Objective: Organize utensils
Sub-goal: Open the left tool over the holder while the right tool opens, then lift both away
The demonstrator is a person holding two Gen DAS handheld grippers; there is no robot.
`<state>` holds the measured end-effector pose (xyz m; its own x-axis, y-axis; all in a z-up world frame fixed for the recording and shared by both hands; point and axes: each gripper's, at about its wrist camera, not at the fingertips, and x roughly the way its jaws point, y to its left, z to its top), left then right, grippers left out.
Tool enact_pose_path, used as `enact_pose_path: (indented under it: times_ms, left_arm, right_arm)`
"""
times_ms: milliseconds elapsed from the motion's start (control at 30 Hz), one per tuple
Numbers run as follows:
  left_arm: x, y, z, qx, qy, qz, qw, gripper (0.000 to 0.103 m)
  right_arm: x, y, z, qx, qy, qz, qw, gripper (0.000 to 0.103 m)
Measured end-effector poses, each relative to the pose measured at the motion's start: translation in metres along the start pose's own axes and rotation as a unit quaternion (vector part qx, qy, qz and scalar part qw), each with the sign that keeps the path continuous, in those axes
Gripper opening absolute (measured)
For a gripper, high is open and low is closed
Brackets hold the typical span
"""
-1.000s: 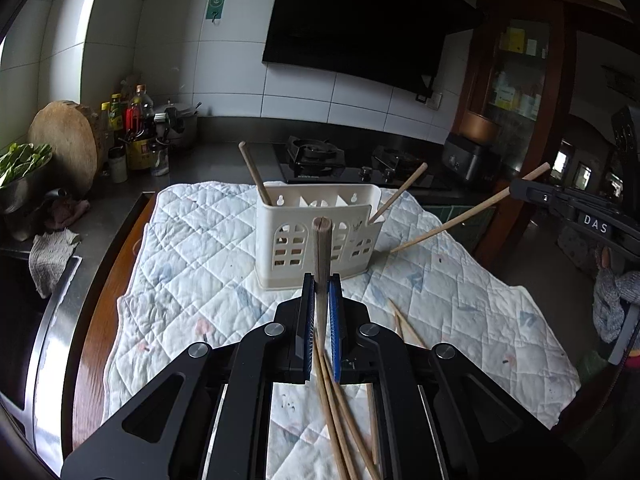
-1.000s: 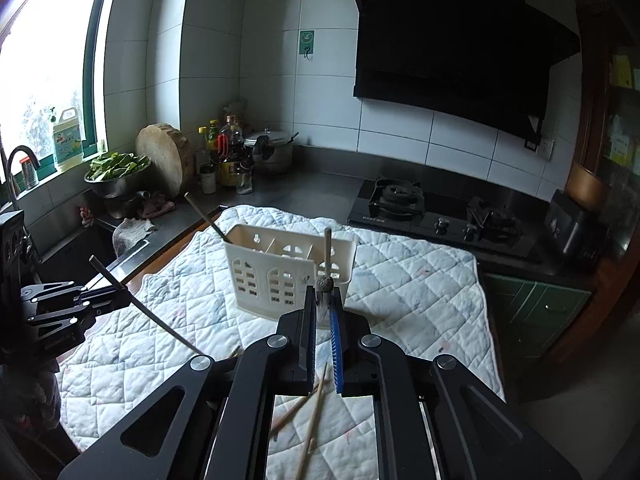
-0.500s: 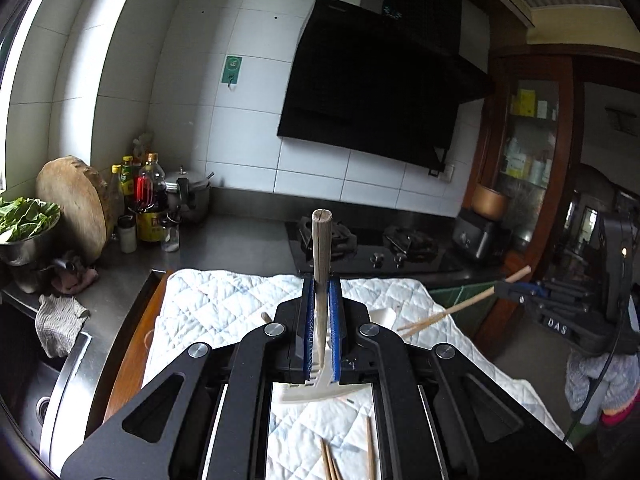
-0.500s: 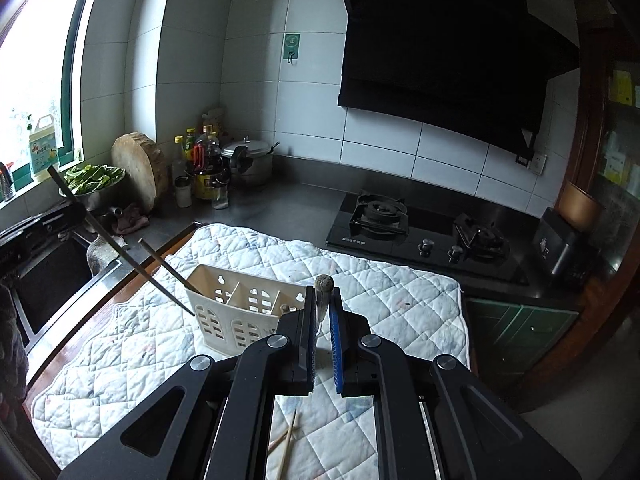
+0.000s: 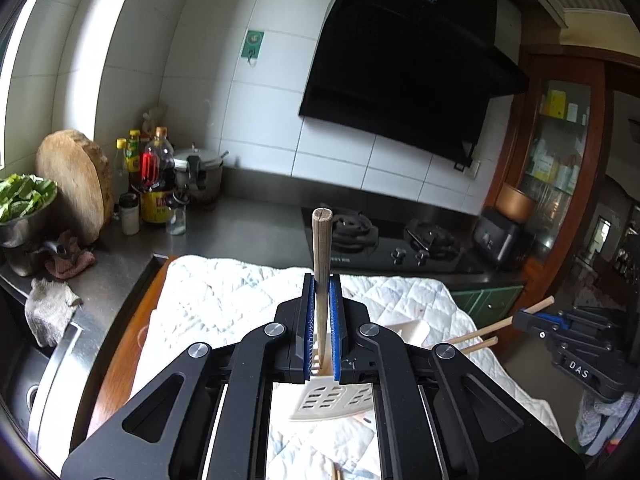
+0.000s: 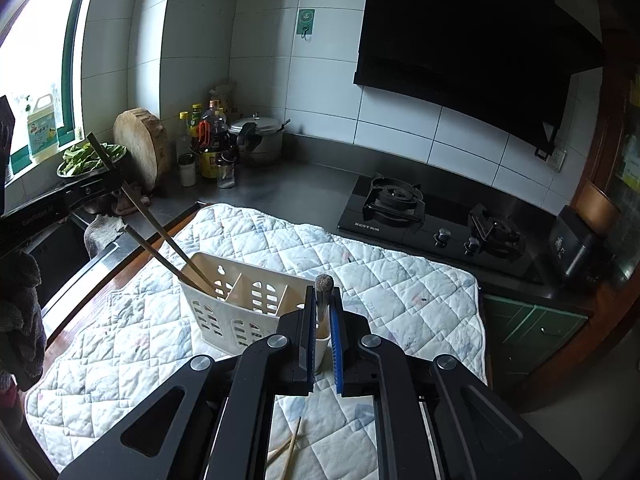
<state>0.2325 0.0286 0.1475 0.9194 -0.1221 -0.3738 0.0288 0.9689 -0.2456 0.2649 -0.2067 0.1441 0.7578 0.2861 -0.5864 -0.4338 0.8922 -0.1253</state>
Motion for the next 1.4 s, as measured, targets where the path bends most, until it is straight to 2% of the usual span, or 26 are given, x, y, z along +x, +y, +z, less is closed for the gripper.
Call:
enact_pose_path:
  times_ms: [200, 400, 467, 700, 767, 867, 1100, 1400]
  left_arm:
    - [0.016, 0.004, -0.013, 0.004, 0.031, -0.007, 0.9995, 0.006]
    - [0.016, 0.002, -0.016, 0.011, 0.034, -0.007, 0.9993, 0.012]
    - [0.013, 0.001, -0.015, 0.014, 0.031, -0.004, 0.9994, 0.021]
    - [-0.006, -0.002, -0.020, 0.023, 0.026, -0.002, 0.9994, 0.021]
    - [-0.015, -0.004, -0.023, 0.027, 0.026, 0.001, 0.9993, 0.024]
    - [-0.032, -0.006, -0.031, 0.035, 0.021, 0.011, 0.9991, 0.032]
    - [-0.072, -0.008, -0.059, 0.043, 0.026, 0.014, 0.9986, 0.033]
    - [-0.107, -0.012, -0.122, 0.063, 0.053, 0.022, 0.9964, 0.036]
  right_arm:
    - [0.015, -0.001, -0.003, 0.006, 0.013, 0.004, 1.000, 0.007]
    - [0.018, -0.004, -0.004, 0.015, 0.010, 0.004, 1.000, 0.007]
    - [0.016, -0.005, -0.003, 0.017, 0.006, 0.003, 1.000, 0.007]
    - [-0.011, -0.007, -0.011, 0.019, -0.014, 0.001, 1.000, 0.014]
    - [-0.023, -0.006, -0.016, 0.019, -0.021, 0.001, 1.000, 0.017]
    - [-0.040, -0.002, -0.028, 0.018, -0.028, 0.005, 0.999, 0.017]
    - [-0.075, 0.011, -0.068, 0.023, -0.036, 0.024, 0.999, 0.018]
    - [-0.088, 0.029, -0.137, 0.034, -0.017, 0.032, 0.999, 0.019]
